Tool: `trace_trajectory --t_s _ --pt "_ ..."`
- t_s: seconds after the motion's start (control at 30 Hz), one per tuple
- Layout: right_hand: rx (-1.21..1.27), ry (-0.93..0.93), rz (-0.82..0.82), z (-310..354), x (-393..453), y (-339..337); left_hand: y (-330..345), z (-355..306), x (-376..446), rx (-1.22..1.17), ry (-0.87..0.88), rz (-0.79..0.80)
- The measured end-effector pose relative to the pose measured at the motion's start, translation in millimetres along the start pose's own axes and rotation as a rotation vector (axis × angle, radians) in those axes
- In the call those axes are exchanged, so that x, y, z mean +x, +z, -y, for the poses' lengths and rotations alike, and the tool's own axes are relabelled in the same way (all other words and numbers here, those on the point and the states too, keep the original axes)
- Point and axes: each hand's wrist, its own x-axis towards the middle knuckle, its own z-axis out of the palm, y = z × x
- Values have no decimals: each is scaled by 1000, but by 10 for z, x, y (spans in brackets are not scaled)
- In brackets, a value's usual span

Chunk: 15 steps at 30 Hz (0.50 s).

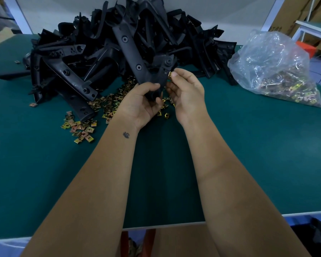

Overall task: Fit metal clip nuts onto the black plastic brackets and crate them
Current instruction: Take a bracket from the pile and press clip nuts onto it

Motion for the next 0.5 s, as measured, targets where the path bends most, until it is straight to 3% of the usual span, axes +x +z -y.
trace_trajectory --t_s 0.5 --pt "-40 -22 25 -19 -15 31 27 43 15 118 81 -13"
